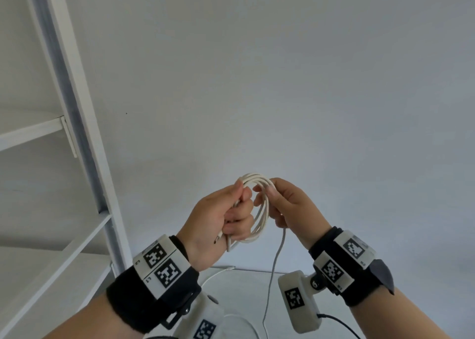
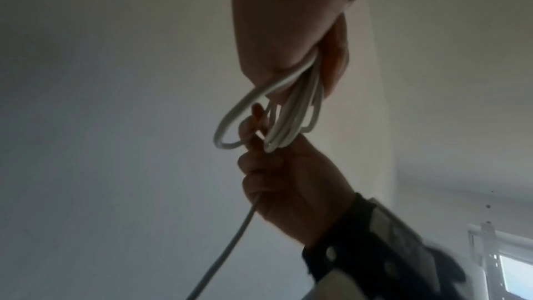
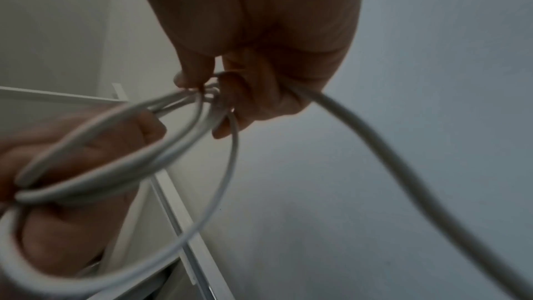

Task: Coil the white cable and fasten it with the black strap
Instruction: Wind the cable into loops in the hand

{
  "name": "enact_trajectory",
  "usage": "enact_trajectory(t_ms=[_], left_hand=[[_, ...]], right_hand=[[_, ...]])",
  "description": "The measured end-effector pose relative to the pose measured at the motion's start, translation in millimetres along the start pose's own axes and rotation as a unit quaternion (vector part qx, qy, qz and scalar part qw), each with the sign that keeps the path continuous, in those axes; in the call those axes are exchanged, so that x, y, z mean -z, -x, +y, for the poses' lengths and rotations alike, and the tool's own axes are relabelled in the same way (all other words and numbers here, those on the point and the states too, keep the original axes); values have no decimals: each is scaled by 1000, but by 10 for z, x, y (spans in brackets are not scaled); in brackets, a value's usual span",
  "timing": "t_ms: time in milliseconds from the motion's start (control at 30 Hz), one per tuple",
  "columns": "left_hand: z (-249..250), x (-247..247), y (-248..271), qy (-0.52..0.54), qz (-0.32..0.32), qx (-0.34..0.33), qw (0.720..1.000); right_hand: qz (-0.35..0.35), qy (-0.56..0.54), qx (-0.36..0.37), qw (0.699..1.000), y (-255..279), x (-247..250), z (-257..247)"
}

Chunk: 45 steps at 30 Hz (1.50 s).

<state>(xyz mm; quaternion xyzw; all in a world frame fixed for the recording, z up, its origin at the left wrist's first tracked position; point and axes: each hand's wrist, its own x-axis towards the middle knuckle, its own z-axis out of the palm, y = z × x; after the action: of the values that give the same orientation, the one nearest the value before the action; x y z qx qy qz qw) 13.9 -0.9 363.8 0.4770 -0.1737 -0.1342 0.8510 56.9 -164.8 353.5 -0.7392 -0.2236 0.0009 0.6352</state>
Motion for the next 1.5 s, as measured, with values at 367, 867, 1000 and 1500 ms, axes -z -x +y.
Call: enact_trajectory(t_ms=[367, 867, 1000, 1500], left_hand=[[455, 63, -181, 118, 1, -63, 991], [434, 263, -300, -50, 130, -138, 981], [346, 229, -304, -146, 138, -100, 975], [86, 3, -146, -289, 25, 24, 957]], right_hand=[[-58, -62, -154, 984, 426, -177, 710], [-29, 402, 2, 915, 622, -130, 393], [-69, 461, 61, 883, 604, -159, 39], [44, 390, 203, 897, 162, -22, -444]])
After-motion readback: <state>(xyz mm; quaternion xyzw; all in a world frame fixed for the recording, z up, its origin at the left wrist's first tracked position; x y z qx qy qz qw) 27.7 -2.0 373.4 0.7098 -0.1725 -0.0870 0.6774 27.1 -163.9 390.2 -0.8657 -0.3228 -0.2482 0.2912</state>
